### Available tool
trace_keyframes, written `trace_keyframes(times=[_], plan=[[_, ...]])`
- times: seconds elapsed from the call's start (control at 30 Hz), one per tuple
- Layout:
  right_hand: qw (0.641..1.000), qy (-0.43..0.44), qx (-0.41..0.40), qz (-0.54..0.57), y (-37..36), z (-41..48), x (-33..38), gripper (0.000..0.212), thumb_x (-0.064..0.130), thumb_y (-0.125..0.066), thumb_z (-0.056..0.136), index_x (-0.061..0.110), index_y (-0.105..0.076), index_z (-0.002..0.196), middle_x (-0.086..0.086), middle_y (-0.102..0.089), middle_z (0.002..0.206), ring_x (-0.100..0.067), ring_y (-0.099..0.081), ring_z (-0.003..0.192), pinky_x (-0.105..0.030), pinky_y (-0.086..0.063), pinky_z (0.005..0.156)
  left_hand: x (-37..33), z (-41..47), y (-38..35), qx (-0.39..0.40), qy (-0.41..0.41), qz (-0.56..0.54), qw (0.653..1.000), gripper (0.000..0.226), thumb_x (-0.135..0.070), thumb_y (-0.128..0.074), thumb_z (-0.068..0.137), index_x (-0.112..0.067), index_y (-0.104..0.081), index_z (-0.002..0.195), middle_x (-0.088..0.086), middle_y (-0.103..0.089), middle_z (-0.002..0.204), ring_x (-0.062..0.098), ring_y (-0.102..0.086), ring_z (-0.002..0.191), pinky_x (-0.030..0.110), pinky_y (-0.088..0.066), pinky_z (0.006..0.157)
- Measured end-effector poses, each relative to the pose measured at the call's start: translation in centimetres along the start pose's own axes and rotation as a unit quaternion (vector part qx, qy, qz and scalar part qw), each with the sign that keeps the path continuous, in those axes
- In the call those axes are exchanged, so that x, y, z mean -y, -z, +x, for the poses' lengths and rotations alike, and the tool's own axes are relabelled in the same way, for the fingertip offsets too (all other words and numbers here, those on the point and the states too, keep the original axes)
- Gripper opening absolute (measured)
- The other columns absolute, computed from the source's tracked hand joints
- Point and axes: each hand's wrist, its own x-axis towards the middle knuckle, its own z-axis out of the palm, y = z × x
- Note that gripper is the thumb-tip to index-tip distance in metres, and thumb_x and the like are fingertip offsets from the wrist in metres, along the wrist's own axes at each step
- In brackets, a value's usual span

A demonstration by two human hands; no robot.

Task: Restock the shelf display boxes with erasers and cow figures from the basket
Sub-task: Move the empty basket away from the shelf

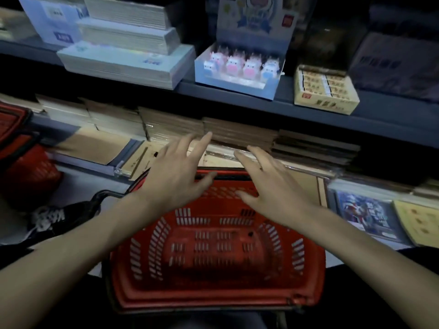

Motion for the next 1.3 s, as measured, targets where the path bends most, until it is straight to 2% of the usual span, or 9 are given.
trace_keyframes(times=[0.17,0.37,0.5,0.63,0.67,0.8,0.9,1.07,1.3], plan=[[0.996,0.012,0.071,-0.055,-2.4,-2.9,-1.8,0.086,0.049,-0.058,0.099,0.023,-0.008,0.163,-0.014,-0.006,0.169,-0.032,-0.006,0.157,-0.044,-0.014,0.127,0.6,-5.2,-1.7,0.065,0.006,0.009,0.998,0.087,-0.077,-0.028,0.092,-0.033,-0.004,0.163,0.013,-0.028,0.164,0.033,-0.026,0.151,0.054,-0.026,0.123],[0.989,-0.046,0.131,-0.056,-6.0,-7.2,-4.1,0.085,0.045,-0.059,0.098,0.022,-0.010,0.163,-0.017,-0.011,0.168,-0.035,-0.008,0.157,-0.044,-0.013,0.126,3.2,-10.6,-3.8,0.149,0.070,0.042,0.986,0.096,-0.085,-0.010,0.082,-0.035,0.006,0.163,0.015,-0.020,0.167,0.034,-0.017,0.155,0.055,-0.019,0.124],[0.981,-0.100,0.150,-0.068,-8.7,-10.2,-5.6,0.079,0.048,-0.054,0.099,0.020,-0.016,0.162,-0.019,-0.014,0.166,-0.037,-0.009,0.156,-0.046,-0.011,0.127,3.8,-13.6,-5.4,0.156,0.122,0.063,0.978,0.092,-0.080,-0.025,0.089,-0.032,-0.002,0.164,0.017,-0.024,0.165,0.038,-0.018,0.153,0.060,-0.020,0.122],[0.979,-0.085,0.165,-0.088,-9.9,-12.1,-5.8,0.077,0.051,-0.055,0.098,0.020,-0.024,0.161,-0.019,-0.015,0.166,-0.039,-0.007,0.156,-0.047,-0.004,0.128,4.4,-16.6,-6.9,0.159,0.146,0.077,0.973,0.090,-0.072,-0.041,0.093,-0.031,-0.005,0.164,0.018,-0.026,0.164,0.040,-0.018,0.152,0.064,-0.019,0.119],[0.978,-0.081,0.164,-0.096,-9.9,-12.4,-5.9,0.077,0.054,-0.054,0.097,0.021,-0.026,0.160,-0.019,-0.016,0.166,-0.038,-0.007,0.156,-0.048,-0.004,0.128,4.6,-17.2,-7.2,0.159,0.145,0.075,0.974,0.090,-0.072,-0.041,0.093,-0.031,-0.006,0.165,0.019,-0.027,0.164,0.041,-0.017,0.153,0.064,-0.018,0.120],[0.977,-0.082,0.170,-0.102,-9.6,-12.9,-5.8,0.075,0.063,-0.048,0.094,0.024,-0.034,0.157,-0.018,-0.020,0.166,-0.036,-0.010,0.156,-0.048,-0.002,0.128,4.7,-18.3,-7.4,0.151,0.140,0.071,0.976,0.095,-0.077,-0.022,0.082,-0.029,-0.015,0.164,0.021,-0.031,0.162,0.043,-0.015,0.154,0.062,-0.010,0.122],[0.976,-0.093,0.168,-0.103,-9.3,-13.5,-5.6,0.073,0.061,-0.048,0.095,0.024,-0.035,0.156,-0.017,-0.020,0.165,-0.035,-0.011,0.156,-0.047,-0.002,0.128,4.2,-18.4,-7.3,0.154,0.132,0.074,0.976,0.088,-0.074,-0.031,0.085,-0.031,-0.025,0.161,0.018,-0.036,0.160,0.041,-0.010,0.155,0.061,-0.001,0.123],[0.967,-0.115,0.190,-0.129,-8.8,-15.7,-5.8,0.077,0.058,-0.054,0.093,0.022,-0.031,0.158,-0.018,-0.017,0.166,-0.035,-0.009,0.156,-0.046,0.003,0.128,3.2,-17.7,-7.3,0.134,0.109,0.052,0.984,0.075,-0.069,-0.039,0.087,-0.032,-0.043,0.153,0.013,-0.047,0.153,0.038,-0.017,0.154,0.060,-0.009,0.124],[0.974,-0.159,0.124,-0.100,-8.9,-18.4,-8.1,0.069,0.052,-0.060,0.088,0.022,-0.048,0.149,-0.013,-0.041,0.156,-0.030,-0.028,0.151,-0.041,-0.005,0.129,1.1,-14.9,-8.2,0.085,0.076,0.004,0.993,0.071,-0.065,-0.035,0.086,-0.029,-0.056,0.144,0.009,-0.057,0.144,0.035,-0.025,0.152,0.056,-0.012,0.123]])
